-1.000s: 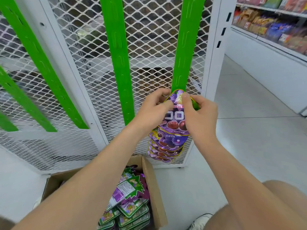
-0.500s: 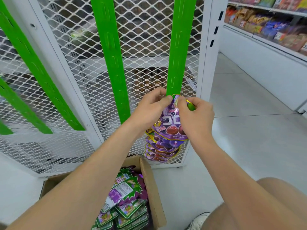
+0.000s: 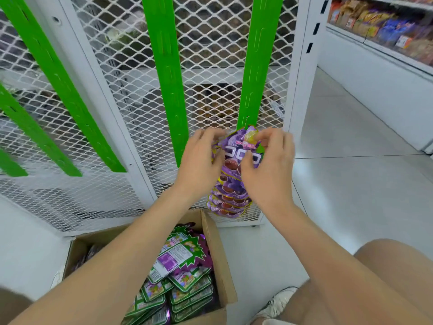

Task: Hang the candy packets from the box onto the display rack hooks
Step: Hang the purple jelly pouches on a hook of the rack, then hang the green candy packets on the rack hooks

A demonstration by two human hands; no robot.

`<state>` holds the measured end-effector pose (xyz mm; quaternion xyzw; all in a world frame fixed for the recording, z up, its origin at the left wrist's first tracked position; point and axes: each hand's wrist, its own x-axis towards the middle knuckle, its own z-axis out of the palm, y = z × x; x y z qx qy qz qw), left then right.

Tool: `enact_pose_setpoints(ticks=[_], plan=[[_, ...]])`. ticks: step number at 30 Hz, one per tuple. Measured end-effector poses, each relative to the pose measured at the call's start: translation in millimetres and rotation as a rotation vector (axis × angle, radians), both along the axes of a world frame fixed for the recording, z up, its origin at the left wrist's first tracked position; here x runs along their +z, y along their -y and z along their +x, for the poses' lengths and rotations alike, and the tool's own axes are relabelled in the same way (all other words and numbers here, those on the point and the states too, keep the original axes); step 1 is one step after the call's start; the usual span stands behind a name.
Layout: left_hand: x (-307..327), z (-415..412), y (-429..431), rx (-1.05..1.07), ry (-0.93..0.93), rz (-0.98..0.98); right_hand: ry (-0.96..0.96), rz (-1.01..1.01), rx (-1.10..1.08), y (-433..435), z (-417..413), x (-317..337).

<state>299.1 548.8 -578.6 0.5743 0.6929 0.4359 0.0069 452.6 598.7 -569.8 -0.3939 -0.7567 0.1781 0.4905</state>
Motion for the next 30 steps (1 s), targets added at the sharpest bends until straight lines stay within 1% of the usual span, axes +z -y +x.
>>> enact_pose_setpoints(ticks=[1, 2, 4, 6, 9, 11, 12, 14, 16, 19, 22, 25, 26, 29, 30], plan=[[-7, -3, 10, 0.036, -0.022, 0.021, 0.055, -0.013, 0.113, 10, -4, -4], [-15, -7, 21, 0.050, -0.023, 0.028, 0.137, -0.075, 0.229, 19, -8, -11], [-37, -20, 44, 0.037, -0.009, -0.066, 0.373, -0.209, 0.400, 37, -17, -31], [-66, -37, 67, -0.006, 0.010, -0.283, 0.664, -0.261, 0.520, 50, -25, -56], [-114, -61, 104, -0.067, -0.005, -0.684, 1.054, -0.275, 0.646, 58, -37, -88], [-144, -73, 125, -0.086, -0.013, -0.873, 1.216, -0.315, 0.668, 59, -42, -108], [-157, -75, 133, -0.095, -0.011, -0.958, 1.267, -0.330, 0.683, 59, -43, -117], [-175, -74, 147, -0.129, 0.027, -1.100, 1.317, -0.369, 0.681, 60, -45, -132], [-187, -67, 156, -0.156, 0.033, -1.156, 1.347, -0.383, 0.659, 61, -46, -143], [-199, -59, 166, -0.164, -0.073, -1.146, 1.400, -0.363, 0.636, 63, -50, -158], [-195, -61, 166, -0.202, -0.059, -1.140, 1.418, -0.359, 0.678, 68, -56, -170], [-185, -73, 165, -0.226, 0.130, -1.102, 1.369, -0.405, 0.657, 74, -59, -179], [-181, -78, 166, -0.224, 0.192, -1.078, 1.365, -0.403, 0.696, 73, -59, -183], [-168, -94, 169, -0.163, 0.352, -0.984, 1.447, -0.408, 0.789, 73, -57, -176], [-162, -99, 170, -0.143, 0.399, -0.955, 1.414, -0.422, 0.830, 70, -57, -174]])
